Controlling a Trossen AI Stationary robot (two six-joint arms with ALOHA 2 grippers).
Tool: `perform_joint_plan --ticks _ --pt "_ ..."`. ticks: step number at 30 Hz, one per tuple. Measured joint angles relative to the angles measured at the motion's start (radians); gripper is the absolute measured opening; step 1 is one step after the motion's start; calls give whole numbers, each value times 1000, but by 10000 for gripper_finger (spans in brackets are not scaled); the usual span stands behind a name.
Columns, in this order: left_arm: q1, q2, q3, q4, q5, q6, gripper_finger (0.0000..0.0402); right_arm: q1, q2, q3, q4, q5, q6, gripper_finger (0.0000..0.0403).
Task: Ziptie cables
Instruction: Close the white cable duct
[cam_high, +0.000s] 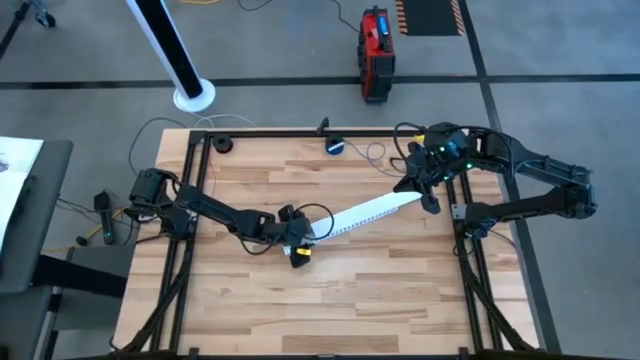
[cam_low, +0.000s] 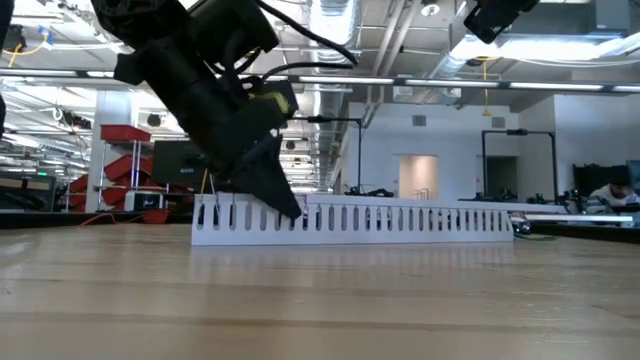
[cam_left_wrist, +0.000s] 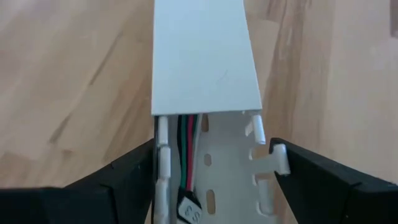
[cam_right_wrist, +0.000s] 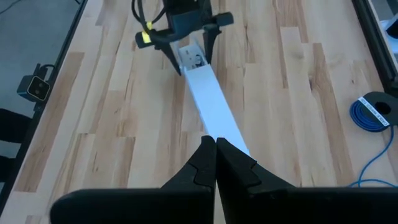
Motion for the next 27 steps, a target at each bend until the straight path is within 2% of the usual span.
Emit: perform_joint_plan --ticks 16,27 --pt "-3 15 -1 26 -29 -2 292 -1 0 0 10 0 -10 6" --pt "-23 17 -23 59 -96 -19 292 -1 0 0 11 0 -10 6"
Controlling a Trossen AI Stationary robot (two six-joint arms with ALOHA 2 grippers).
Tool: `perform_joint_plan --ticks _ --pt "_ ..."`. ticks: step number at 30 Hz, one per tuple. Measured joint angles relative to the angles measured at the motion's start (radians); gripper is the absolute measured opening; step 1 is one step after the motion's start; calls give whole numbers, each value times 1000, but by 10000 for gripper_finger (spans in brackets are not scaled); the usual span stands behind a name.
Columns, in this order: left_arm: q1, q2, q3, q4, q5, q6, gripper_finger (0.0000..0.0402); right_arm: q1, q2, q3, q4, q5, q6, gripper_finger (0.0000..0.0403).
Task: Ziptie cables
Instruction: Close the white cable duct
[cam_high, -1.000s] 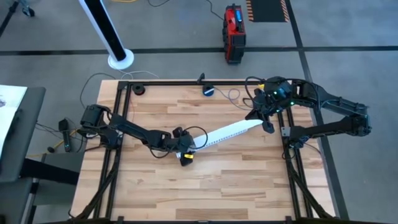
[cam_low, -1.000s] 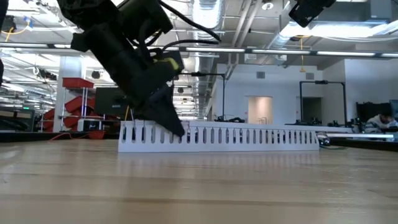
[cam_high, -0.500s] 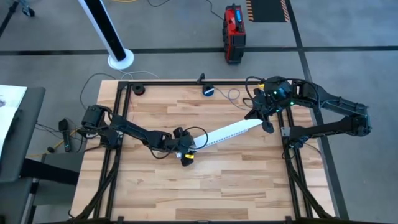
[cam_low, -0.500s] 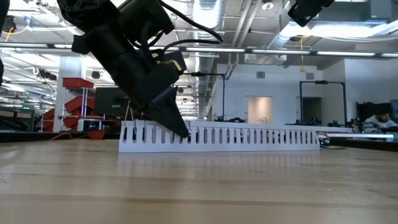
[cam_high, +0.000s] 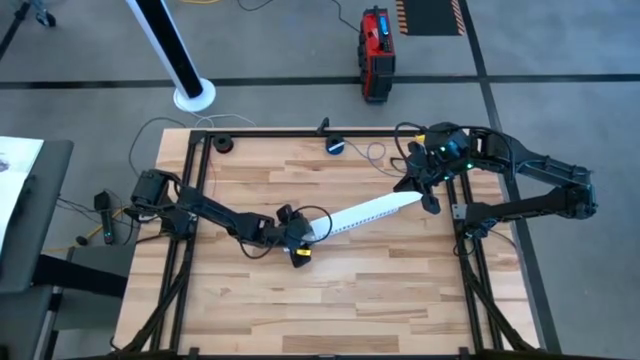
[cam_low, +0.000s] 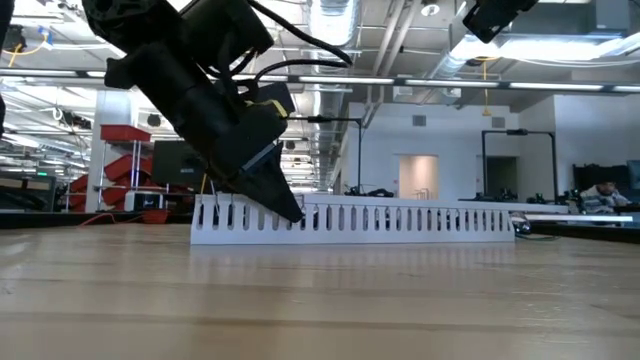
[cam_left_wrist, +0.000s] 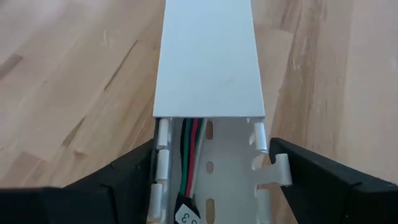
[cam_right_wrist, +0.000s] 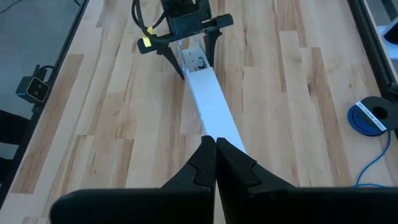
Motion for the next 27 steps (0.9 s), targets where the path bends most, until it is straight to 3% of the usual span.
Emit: perform_joint_plan --ticks 10,27 --pt "-41 80 4 59 -17 -43 292 0 0 0 9 0 -1 6" --pt "-45 81 8 69 -106 -47 292 0 0 0 10 0 -8 6"
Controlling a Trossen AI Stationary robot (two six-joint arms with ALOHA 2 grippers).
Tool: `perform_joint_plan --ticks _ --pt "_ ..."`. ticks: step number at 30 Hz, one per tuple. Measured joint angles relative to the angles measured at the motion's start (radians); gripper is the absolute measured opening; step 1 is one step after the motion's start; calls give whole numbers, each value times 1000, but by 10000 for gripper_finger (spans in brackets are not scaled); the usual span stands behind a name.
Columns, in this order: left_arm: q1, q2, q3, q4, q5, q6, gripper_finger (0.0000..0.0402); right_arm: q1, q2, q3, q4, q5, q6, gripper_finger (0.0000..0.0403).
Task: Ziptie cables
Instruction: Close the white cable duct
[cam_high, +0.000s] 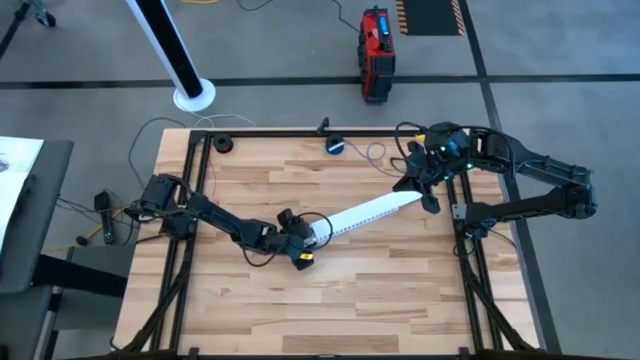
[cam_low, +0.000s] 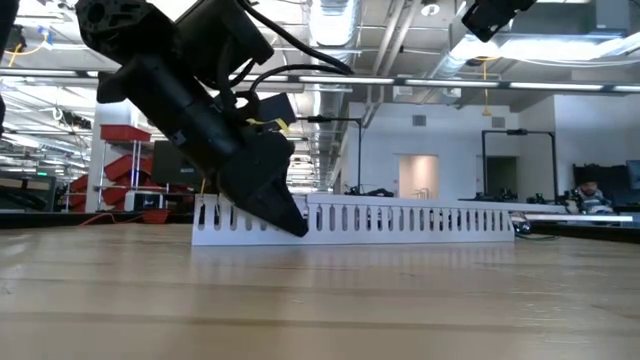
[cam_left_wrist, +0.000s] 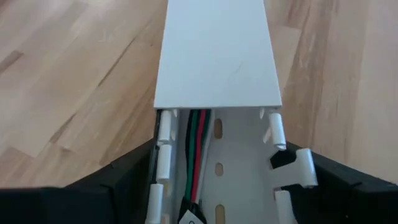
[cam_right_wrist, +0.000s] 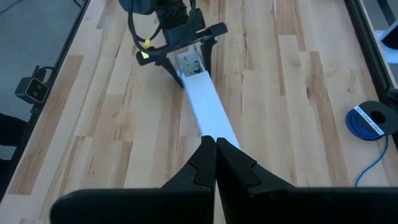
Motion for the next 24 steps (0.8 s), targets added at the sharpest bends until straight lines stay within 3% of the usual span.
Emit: perform_joint_plan --ticks 8,17,24 --pt "-33 0 -5 -9 -76 -29 292 0 19 0 8 1 -5 6" --pt "-98 21 -5 6 -297 -111 292 0 203 0 39 65 6 6" --pt "-114 80 -2 59 -235 -93 292 0 334 0 125 79 -56 6"
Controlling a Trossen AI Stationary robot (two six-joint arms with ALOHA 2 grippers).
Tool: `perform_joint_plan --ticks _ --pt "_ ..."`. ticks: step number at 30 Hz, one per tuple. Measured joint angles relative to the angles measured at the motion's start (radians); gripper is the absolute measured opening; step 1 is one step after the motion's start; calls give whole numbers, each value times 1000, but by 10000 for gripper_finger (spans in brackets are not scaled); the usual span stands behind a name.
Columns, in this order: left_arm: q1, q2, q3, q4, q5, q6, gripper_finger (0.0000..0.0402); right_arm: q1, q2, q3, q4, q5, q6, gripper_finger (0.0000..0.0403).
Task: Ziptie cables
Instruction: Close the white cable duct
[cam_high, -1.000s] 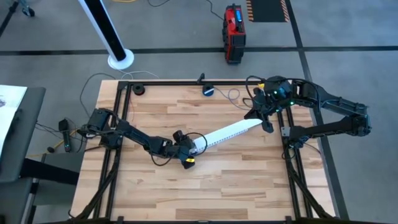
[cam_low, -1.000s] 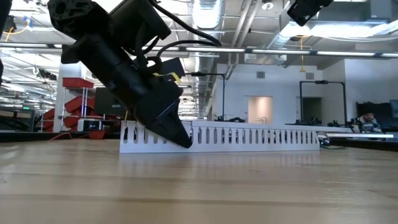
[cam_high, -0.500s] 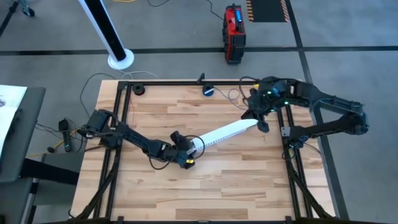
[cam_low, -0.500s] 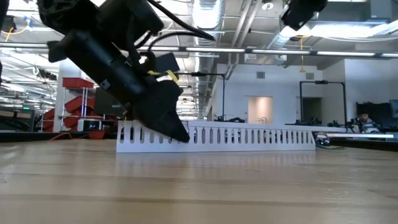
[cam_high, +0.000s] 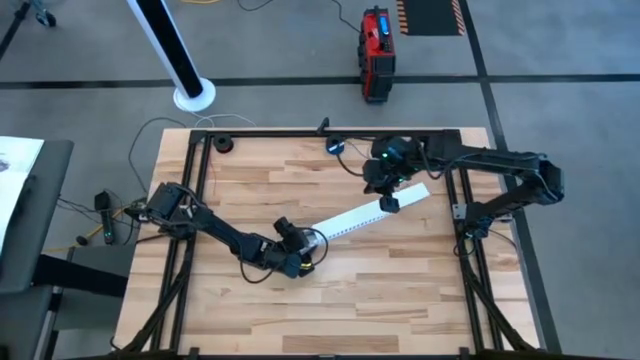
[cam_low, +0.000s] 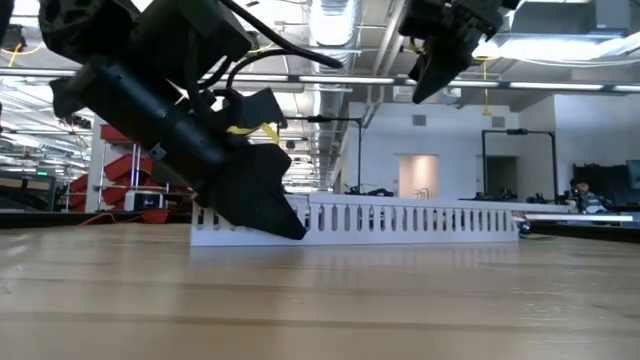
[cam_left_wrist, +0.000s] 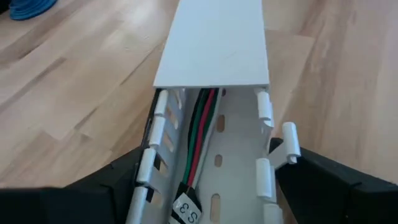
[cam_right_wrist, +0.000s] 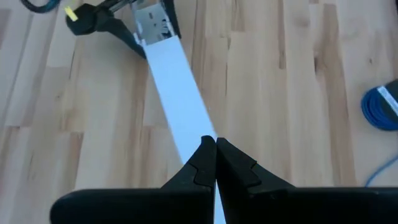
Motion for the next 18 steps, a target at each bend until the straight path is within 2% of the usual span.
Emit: perform_joint_plan --ticks 14,18 --pt "-14 2 -5 -6 -92 4 292 -7 29 0 46 -1 -11 6" --pt "-13 2 -5 -6 -101 28 292 -14 49 0 74 0 49 5"
